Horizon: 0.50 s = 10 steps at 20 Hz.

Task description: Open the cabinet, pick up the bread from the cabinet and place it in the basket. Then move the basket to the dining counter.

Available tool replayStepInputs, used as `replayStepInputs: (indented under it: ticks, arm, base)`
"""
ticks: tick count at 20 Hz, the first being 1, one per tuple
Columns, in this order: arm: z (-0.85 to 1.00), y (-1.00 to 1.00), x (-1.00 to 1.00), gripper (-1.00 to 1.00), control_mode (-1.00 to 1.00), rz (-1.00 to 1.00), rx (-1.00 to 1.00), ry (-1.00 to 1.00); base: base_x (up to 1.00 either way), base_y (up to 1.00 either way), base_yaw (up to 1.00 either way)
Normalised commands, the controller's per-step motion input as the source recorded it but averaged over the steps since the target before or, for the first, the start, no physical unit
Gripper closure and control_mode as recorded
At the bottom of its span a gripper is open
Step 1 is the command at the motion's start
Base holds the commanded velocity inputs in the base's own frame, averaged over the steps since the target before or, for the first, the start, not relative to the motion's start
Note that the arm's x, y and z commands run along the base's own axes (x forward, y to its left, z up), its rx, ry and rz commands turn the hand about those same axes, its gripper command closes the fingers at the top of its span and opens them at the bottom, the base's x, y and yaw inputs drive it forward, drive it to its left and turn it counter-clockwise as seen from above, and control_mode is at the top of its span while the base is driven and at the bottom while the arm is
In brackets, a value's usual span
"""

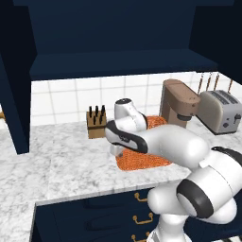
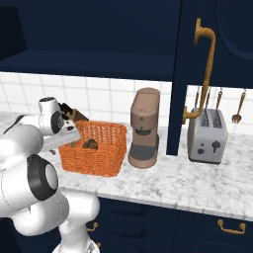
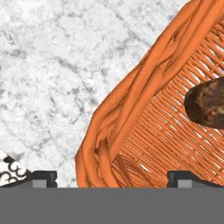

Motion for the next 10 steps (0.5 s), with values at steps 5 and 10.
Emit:
replayStepInputs:
  ticks: [5,10]
  arm:
    - [-0.48,-0.01,-0.18,-1.0,-1.0,0.2,-0.01,0.0]
    - [-0.74,-0.13,-0.24,1.0,-1.0,0.2,0.0,0.0]
  base:
    - [0.0,0.0,0.0]
    - [0.0,0.0,0.0]
